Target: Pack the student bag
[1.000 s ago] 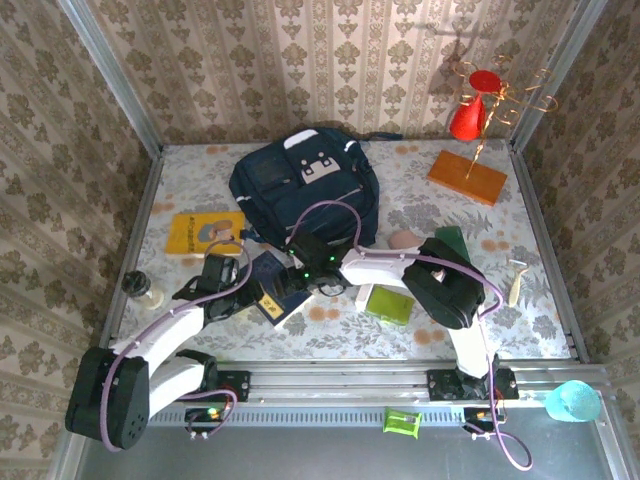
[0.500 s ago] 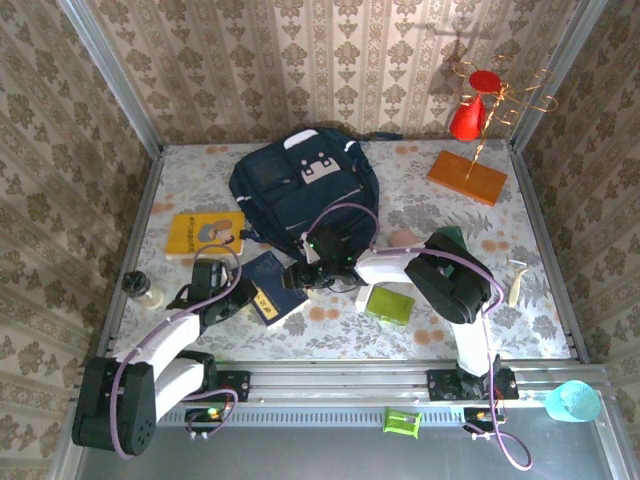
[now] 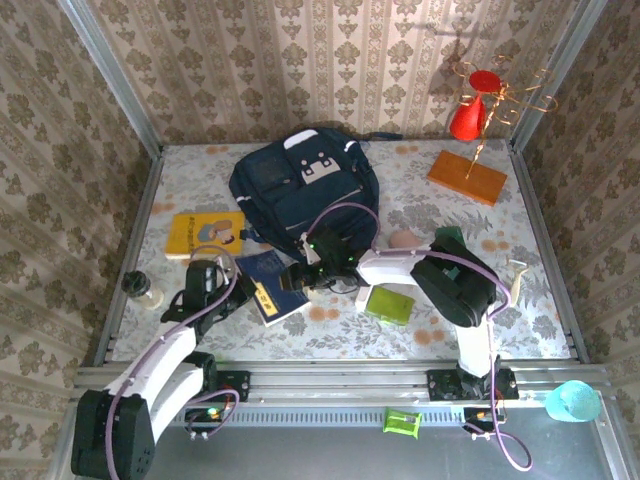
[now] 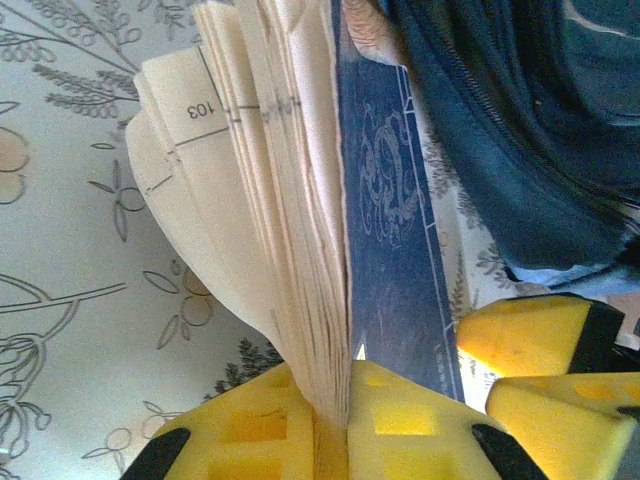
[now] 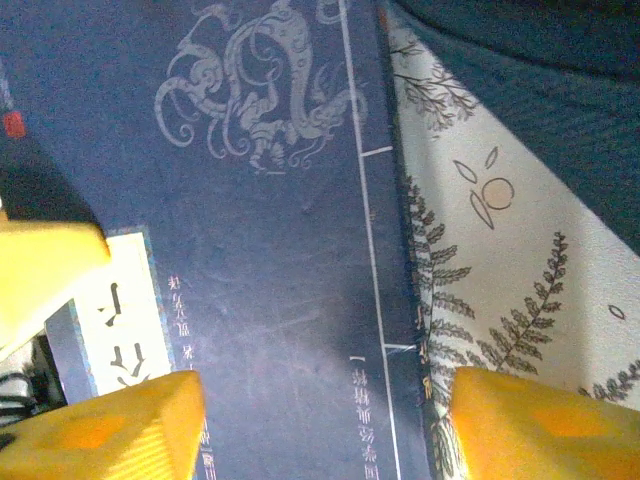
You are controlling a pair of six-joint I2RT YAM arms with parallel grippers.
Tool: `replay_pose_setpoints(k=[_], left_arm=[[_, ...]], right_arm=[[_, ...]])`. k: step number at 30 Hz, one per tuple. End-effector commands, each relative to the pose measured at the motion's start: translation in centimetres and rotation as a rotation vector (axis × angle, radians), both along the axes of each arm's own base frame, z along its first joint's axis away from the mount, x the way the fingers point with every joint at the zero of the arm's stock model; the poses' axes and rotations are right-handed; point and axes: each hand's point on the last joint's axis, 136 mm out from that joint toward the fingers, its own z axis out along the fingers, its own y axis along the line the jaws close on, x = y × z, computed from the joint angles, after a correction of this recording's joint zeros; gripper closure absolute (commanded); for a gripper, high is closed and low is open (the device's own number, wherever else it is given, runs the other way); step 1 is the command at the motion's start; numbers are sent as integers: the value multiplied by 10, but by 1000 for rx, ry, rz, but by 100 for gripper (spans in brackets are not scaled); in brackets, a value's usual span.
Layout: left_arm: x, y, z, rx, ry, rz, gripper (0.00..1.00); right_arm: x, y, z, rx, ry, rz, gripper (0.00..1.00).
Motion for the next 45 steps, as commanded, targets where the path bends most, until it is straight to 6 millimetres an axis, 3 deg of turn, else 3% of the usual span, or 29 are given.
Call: replay_pose_setpoints(k=[1, 10, 17, 19, 22, 27, 29, 31, 34, 39, 45], left_arm=[[-5, -13, 18, -56, -49, -74, 100], [-3, -34, 83, -225, -220, -153, 100], [9, -42, 119, -333, -286, -144, 100], [13, -43, 124, -351, -294, -138, 100], [20, -42, 122, -355, -282, -113, 100], [31, -42, 119, -318, -283, -94, 97], [35, -41, 116, -269, -290, -100, 83], [40, -40, 112, -201, -304, -94, 56], [49, -34, 109, -58, -353, -83, 37], [69, -40, 106, 322, -448, -167, 28], [88, -115, 101, 542, -615, -556, 28]], right_arm=[[9, -18, 19, -12, -34, -28, 24], [11, -23, 62, 173, 18, 0, 8], [2, -20, 99, 351, 16, 34, 10], [1, -21, 107, 411, 23, 26, 19], [6, -28, 123, 520, 25, -29, 50], [13, -40, 133, 536, 8, -86, 89], [19, -53, 133, 504, -8, -119, 99], [28, -73, 136, 468, -30, -156, 100], [41, -110, 150, 439, -80, -212, 100], [54, -178, 189, 422, -152, -317, 100], [66, -254, 217, 439, -210, -490, 100]])
